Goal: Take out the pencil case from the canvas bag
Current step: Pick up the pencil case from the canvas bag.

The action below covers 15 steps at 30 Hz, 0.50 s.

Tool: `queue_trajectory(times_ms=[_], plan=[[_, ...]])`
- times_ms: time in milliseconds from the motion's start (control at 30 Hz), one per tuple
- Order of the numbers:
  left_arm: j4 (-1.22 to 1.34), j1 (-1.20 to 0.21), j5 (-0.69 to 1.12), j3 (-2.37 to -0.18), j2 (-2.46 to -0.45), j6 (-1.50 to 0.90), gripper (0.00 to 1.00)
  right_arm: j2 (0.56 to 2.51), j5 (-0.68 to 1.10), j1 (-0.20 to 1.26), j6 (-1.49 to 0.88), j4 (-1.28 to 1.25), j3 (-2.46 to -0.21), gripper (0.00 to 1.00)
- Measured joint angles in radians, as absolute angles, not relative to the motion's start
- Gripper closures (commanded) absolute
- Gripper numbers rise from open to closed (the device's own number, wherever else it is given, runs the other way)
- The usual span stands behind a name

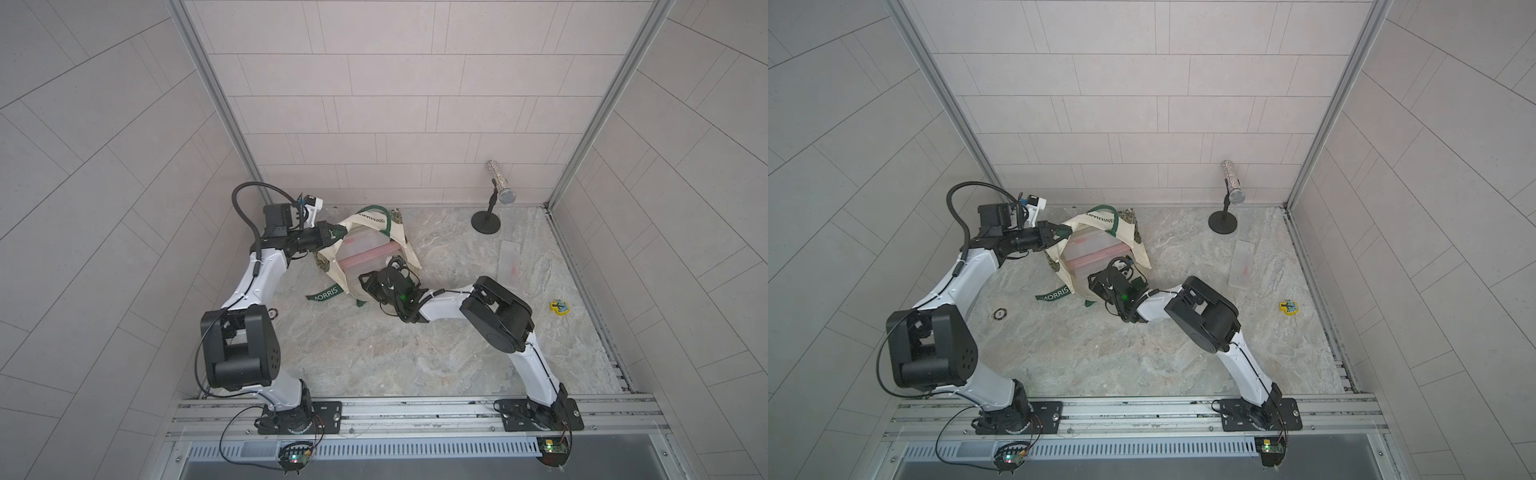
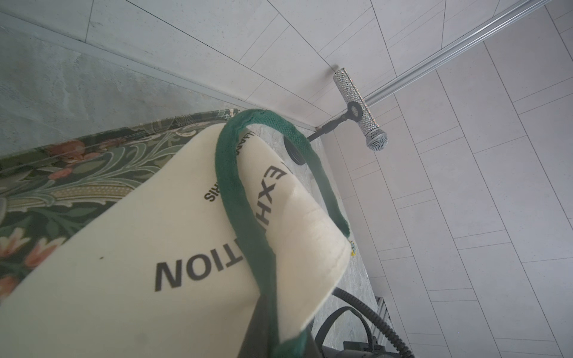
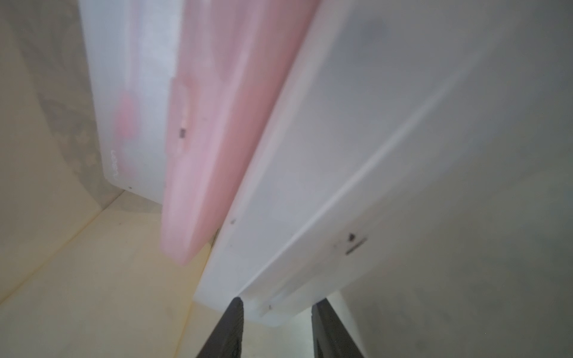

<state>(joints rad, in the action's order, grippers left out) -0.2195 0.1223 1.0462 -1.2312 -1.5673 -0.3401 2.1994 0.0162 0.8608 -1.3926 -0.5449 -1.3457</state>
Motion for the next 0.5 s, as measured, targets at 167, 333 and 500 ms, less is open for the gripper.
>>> queue_trajectory(times_ms=[167, 333, 500], plan=[[-0.212, 0.122, 1.044, -1.228, -1.567, -0.348, 1.00, 2.199, 0.059, 0.811, -1.345, -0.518, -1.431, 0.50], [-0.197, 0.122, 1.038, -1.225, -1.571, -0.352, 1.00, 2.200, 0.099, 0.779, -1.349, -0.496, -1.456, 0.50], [-0.192, 0.122, 1.039, -1.225, -1.571, -0.360, 1.00, 2.200, 0.104, 0.776, -1.358, -0.433, -1.448, 0.49]])
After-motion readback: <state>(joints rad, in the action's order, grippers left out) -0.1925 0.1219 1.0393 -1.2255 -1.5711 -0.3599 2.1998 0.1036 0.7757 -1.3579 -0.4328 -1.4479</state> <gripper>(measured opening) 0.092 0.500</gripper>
